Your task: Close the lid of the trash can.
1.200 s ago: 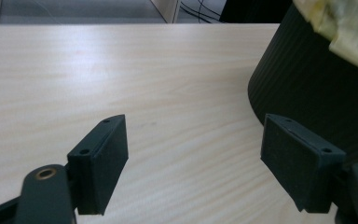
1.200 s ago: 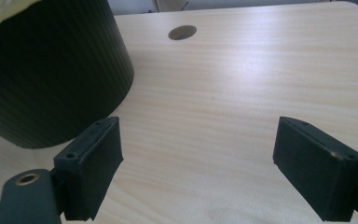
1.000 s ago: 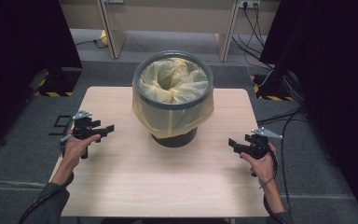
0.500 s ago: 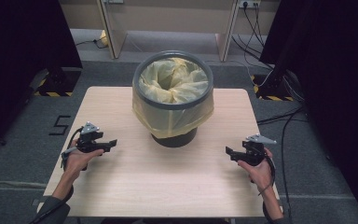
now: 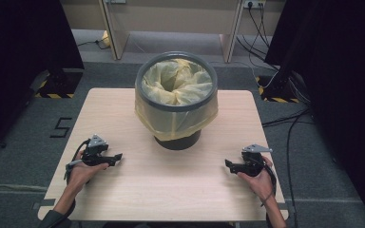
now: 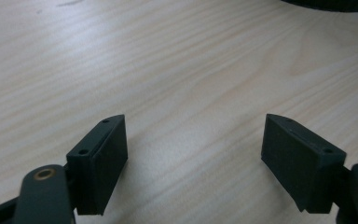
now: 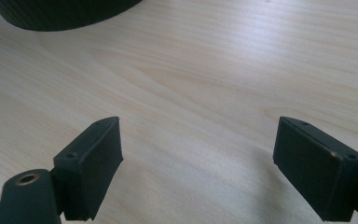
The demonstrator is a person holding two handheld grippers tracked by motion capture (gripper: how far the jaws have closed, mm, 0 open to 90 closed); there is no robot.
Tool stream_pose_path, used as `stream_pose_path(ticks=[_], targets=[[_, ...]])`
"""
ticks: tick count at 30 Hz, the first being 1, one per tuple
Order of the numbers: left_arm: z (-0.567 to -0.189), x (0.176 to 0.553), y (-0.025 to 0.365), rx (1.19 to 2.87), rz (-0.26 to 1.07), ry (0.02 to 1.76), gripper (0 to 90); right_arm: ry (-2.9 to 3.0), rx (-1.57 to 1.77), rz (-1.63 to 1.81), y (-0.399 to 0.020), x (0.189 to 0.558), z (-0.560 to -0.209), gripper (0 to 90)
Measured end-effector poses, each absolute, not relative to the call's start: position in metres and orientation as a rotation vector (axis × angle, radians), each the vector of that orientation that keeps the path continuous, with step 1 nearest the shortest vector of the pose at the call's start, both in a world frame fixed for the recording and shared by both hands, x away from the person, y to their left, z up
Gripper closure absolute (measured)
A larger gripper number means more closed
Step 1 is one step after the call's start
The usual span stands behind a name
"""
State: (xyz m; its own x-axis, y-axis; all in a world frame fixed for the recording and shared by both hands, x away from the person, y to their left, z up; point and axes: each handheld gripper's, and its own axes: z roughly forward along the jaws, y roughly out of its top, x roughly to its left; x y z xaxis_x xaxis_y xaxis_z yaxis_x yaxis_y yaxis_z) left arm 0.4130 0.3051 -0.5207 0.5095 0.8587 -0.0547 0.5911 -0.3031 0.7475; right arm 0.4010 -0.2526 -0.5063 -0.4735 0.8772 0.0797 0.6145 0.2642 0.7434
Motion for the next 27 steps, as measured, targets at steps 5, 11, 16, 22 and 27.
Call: stream_pose_path(ticks=[5, 11, 16, 22, 27], targets=[[-0.5227, 0.407, 0.3033, 2.035, 0.476, 1.159, 21.3, 2.18, 1.38, 1.046, -0.2575, 0.3998, -0.5073, 15.8], [-0.5242, 0.4048, 0.3012, 2.052, 0.487, 1.136, 17.3, 2.184, 1.395, 1.018, -0.2585, 0.398, -0.5094, 15.8], [-0.5246, 0.4038, 0.3001, 2.05, 0.493, 1.151, 14.1, 2.184, 1.414, 1.011, -0.26, 0.3954, -0.5091, 15.8], [-0.5246, 0.4043, 0.2997, 2.061, 0.483, 1.142, 11.9, 2.185, 1.425, 0.978, -0.2598, 0.396, -0.5116, 15.6], [-0.5247, 0.4044, 0.2994, 2.062, 0.481, 1.142, 11.0, 2.186, 1.412, 0.98, -0.2598, 0.3968, -0.5121, 15.4]])
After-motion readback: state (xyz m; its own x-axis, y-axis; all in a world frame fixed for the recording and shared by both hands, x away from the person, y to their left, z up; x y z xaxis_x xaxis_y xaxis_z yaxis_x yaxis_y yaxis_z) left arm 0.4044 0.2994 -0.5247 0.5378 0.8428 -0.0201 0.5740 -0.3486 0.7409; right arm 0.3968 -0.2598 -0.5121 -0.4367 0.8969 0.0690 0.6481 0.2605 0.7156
